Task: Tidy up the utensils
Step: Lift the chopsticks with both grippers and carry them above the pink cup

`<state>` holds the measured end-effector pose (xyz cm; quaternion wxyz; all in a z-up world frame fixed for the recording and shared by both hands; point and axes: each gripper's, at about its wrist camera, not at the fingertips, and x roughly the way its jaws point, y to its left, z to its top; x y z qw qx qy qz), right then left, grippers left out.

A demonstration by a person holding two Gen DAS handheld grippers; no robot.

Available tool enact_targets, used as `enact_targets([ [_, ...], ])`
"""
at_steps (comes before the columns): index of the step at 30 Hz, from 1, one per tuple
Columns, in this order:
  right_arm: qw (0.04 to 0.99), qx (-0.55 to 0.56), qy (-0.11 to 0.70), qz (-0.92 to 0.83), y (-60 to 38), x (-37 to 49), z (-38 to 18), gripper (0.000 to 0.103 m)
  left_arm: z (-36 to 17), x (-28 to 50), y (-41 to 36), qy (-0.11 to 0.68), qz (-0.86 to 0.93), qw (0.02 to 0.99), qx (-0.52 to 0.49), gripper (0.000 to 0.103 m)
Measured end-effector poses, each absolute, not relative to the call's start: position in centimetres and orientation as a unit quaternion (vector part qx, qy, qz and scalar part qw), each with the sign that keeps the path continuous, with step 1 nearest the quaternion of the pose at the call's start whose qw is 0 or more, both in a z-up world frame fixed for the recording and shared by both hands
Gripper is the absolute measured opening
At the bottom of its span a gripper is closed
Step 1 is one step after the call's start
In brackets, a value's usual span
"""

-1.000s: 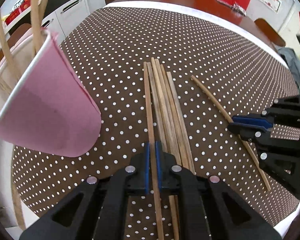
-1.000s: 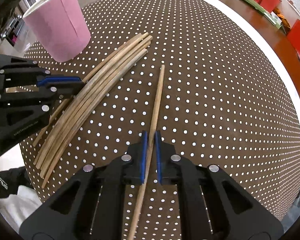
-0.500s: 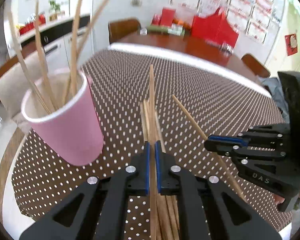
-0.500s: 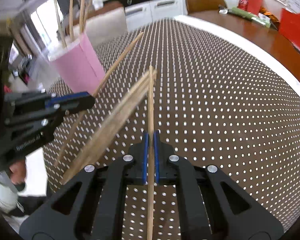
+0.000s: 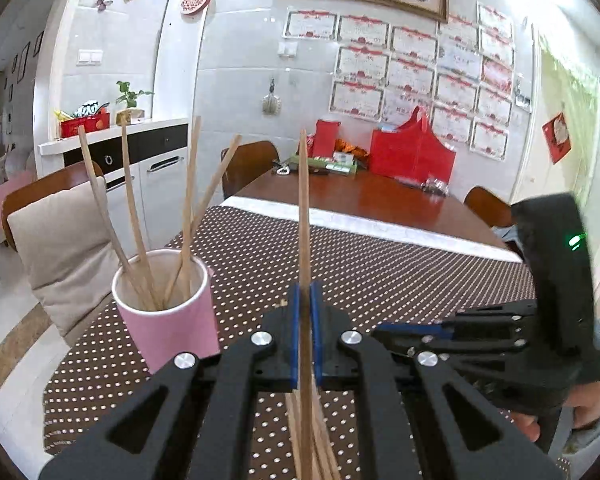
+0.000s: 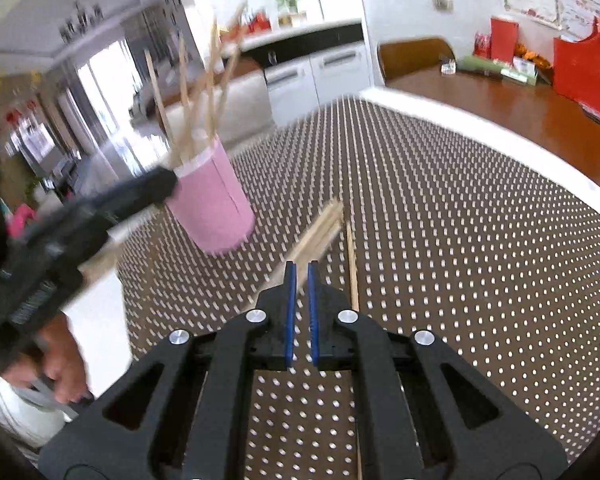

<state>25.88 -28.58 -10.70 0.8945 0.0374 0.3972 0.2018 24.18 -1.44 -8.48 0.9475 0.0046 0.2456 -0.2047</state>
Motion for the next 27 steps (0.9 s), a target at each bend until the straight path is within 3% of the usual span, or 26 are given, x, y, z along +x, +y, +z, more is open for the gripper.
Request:
enact_targets([
  [7, 0.873, -0.018, 0.466, 0.141, -28.4, 28.3, -13.8, 0.008, -9.8, 25.2, -0.7, 0.293, -0.192, 0.937, -0.006, 0.006],
  [16, 0.837, -0.066, 0.526, 0.133, -27.1, 29.6, -17.3, 0.024, -10.5, 25.8, -0.9, 0.314, -0.190, 0.930, -0.003, 0.006],
  [19, 0.832, -0.079, 0.532, 0.137, -26.8, 30.4, -17.4, 0.023, -10.7, 26.0, -1.0, 0.321, -0.194, 0.927, -0.008, 0.006],
  [20, 0.830, -0.083, 0.533, 0.141, -26.6, 30.9, -17.6, 0.019, -10.7, 26.1, -1.0, 0.322, -0.195, 0.927, -0.009, 0.006],
  [21, 0.829, -0.082, 0.534, 0.144, -26.6, 31.1, -17.6, 0.008, -10.7, 26.1, -1.1, 0.322, -0.196, 0.926, -0.009, 0.006],
  [22, 0.828, -0.077, 0.536, 0.145, -26.7, 31.8, -17.6, 0.006, -10.8, 26.1, -1.1, 0.321, -0.197, 0.926, -0.010, 0.006],
  [27, 0.835, -0.038, 0.526, 0.159, -28.0, 32.1, -17.4, 0.006, -10.6, 26.2, -1.1, 0.319, -0.205, 0.925, -0.017, 0.006],
])
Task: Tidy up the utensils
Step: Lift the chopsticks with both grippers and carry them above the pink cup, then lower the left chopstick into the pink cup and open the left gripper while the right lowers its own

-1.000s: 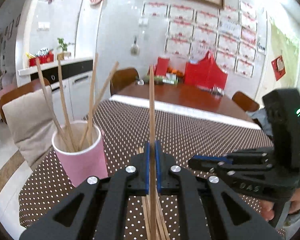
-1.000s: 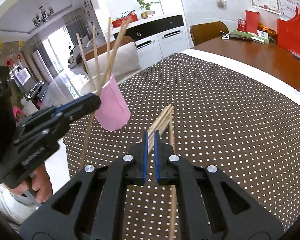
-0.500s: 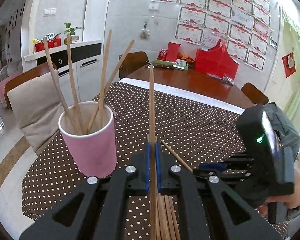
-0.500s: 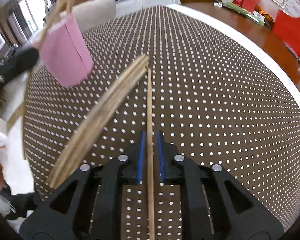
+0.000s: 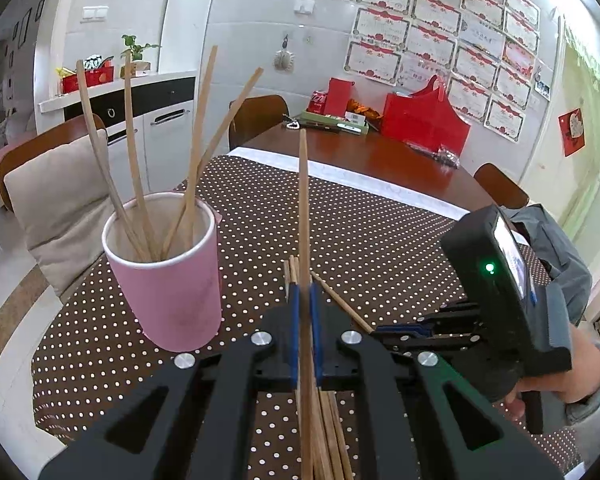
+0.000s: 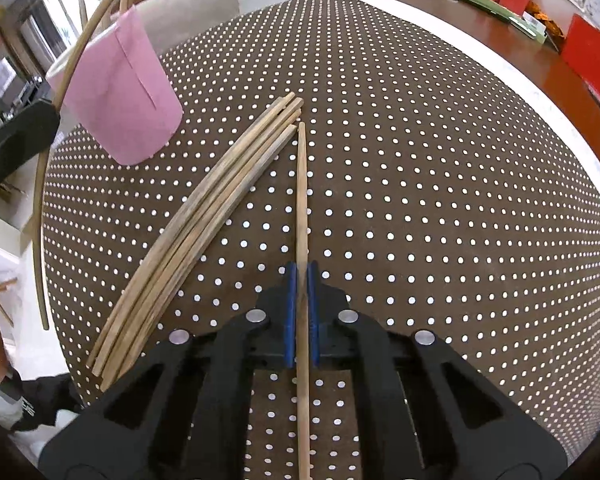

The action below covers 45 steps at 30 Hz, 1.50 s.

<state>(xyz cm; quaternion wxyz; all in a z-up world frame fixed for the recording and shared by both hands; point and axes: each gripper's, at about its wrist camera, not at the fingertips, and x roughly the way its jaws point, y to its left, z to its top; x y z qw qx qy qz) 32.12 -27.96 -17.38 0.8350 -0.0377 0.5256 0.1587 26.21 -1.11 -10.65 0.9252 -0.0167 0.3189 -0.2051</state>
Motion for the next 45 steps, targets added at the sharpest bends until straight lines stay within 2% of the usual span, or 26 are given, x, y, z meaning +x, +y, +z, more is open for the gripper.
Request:
enact_targets([
  [6, 0.867, 0.001, 0.467, 0.170, -29.2, 31.1, -15.3, 0.006, -10.2, 25.8, -0.9, 0.299, -0.225, 0.927, -0.029, 0.006],
  [22, 0.945, 0.118, 0.216, 0.215, -28.4, 26.5, -5.5, 0.006, -6.0, 23.6, 2.2, 0.183, -0.268, 0.942, -0.081, 0.006],
  [32, 0.944, 0.152, 0.141, 0.255, -24.3, 28.6, -2.5, 0.006, -3.6, 24.7, 5.8, 0.109, -0.225, 0.962, -0.106, 0.006],
  [45, 0.947, 0.167, 0.076, 0.263, -21.0, 33.5, -1.6, 0.006, -3.6, 29.2, 7.4, 0.059, -0.192, 0.973, -0.116, 0.006],
])
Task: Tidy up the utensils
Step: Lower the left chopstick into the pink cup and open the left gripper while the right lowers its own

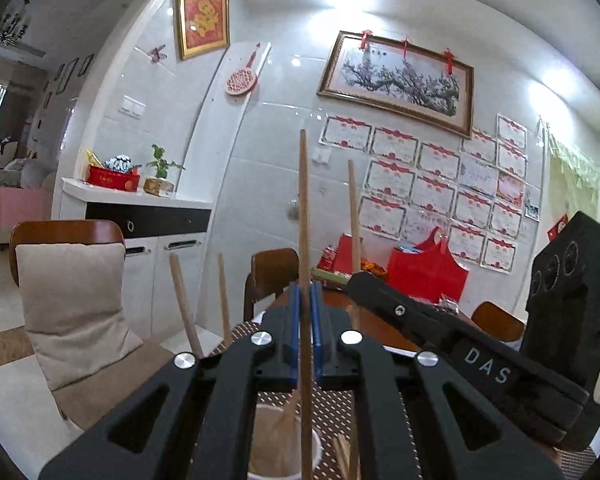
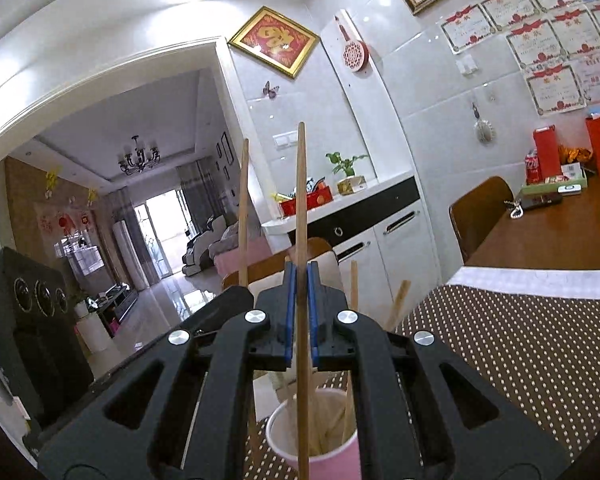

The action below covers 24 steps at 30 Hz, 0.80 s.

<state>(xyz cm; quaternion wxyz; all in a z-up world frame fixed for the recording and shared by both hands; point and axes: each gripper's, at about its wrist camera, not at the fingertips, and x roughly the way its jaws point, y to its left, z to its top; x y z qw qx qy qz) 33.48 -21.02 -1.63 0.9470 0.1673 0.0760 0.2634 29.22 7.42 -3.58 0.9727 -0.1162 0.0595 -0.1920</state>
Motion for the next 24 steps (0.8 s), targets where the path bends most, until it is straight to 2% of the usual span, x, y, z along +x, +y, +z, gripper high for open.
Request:
enact_targets([
  [14, 0.952, 0.171, 0.065, 0.246, -20.3, 35.3, -3.7, 0.006, -6.7, 32.3, 7.2, 0.060, -0.156, 0.980, -0.106, 0.006],
  [24, 0.952, 0.142, 0.079, 0.261, -19.4, 34.3, -4.5, 0.006, -8.8, 30.5, 7.3, 0.081, -0.157, 0.978, -0.107, 0.006],
])
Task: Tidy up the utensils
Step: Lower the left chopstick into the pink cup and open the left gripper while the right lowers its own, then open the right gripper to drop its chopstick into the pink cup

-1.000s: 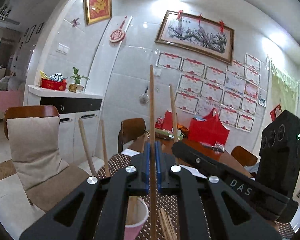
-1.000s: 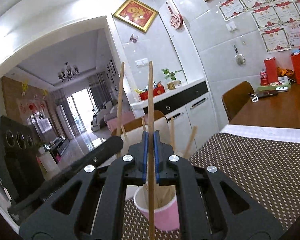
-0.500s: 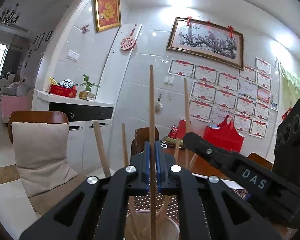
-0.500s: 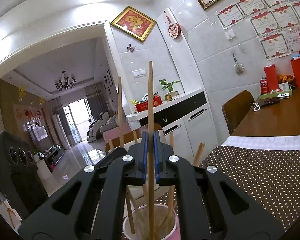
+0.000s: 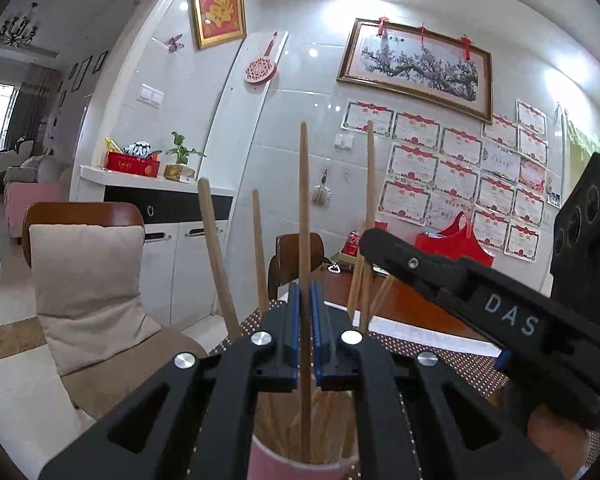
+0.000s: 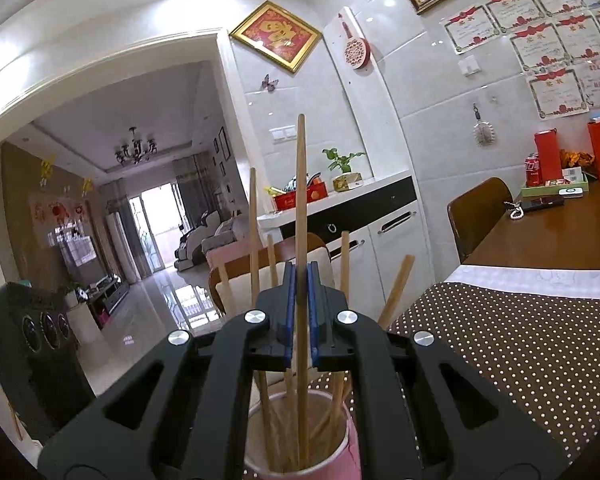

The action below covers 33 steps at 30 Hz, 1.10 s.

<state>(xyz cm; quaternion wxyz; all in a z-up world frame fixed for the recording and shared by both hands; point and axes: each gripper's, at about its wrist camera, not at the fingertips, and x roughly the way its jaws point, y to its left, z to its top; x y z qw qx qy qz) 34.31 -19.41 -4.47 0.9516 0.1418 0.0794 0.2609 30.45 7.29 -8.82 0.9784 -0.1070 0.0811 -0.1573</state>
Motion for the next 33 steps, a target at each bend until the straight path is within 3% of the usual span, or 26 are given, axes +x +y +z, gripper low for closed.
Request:
enact_targets([
  [17, 0.953, 0.117, 0.120, 0.254, -20.2, 30.7, -6.1, 0.006, -9.4, 27.0, 7.6, 0.119, -0.161, 0.975, -0.100, 0.007],
  [21, 0.952, 0.116, 0.128, 0.254, -20.2, 30.2, -6.4, 0.006, -9.5, 26.7, 7.8, 0.127, -0.157, 0.974, -0.101, 0.022],
  [24, 0.951, 0.116, 0.133, 0.252, -20.1, 29.9, -6.5, 0.006, -9.3, 26.3, 7.7, 0.130, -0.154, 0.975, -0.096, 0.022],
  [27, 0.951, 0.116, 0.138, 0.251, -20.0, 29.7, -6.8, 0.006, -8.9, 26.0, 7.7, 0.137, -0.144, 0.976, -0.093, 0.032],
  [33, 0.950, 0.115, 0.150, 0.249, -19.9, 29.4, -7.3, 0.006, -8.4, 25.3, 8.0, 0.145, -0.141, 0.975, -0.093, 0.036],
])
